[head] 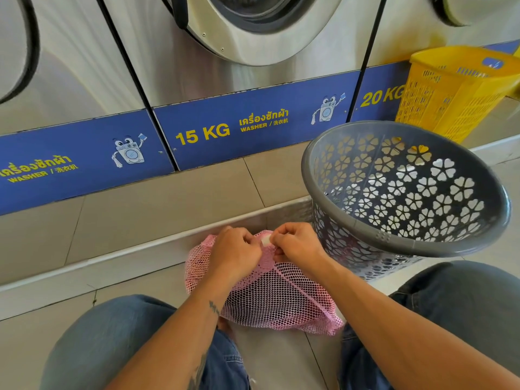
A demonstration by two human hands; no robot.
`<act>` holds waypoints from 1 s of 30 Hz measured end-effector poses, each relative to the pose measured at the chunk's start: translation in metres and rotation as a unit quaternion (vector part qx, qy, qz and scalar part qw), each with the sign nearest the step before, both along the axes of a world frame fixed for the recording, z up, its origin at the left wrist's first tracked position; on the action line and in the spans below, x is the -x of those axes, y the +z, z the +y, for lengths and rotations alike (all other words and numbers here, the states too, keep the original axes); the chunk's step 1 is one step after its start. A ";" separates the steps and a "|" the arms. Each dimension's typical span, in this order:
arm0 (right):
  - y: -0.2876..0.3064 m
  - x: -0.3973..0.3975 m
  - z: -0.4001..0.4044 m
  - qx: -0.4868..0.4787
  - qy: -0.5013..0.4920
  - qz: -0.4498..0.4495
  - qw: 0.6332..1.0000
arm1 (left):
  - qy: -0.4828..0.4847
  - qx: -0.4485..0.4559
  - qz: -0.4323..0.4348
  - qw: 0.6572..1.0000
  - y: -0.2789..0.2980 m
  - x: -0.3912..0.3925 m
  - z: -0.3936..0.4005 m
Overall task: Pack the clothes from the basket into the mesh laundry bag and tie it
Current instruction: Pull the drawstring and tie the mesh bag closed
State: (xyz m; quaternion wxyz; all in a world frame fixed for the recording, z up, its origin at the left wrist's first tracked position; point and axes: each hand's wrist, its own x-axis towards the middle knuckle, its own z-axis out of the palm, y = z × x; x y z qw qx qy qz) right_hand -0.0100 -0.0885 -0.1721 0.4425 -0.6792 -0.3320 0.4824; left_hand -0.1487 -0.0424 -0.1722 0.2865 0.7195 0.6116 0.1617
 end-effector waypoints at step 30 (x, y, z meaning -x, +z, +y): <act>-0.007 0.002 -0.003 -0.061 0.038 -0.012 0.997 | 0.063 0.046 -0.160 0.984 0.004 -0.007 -0.006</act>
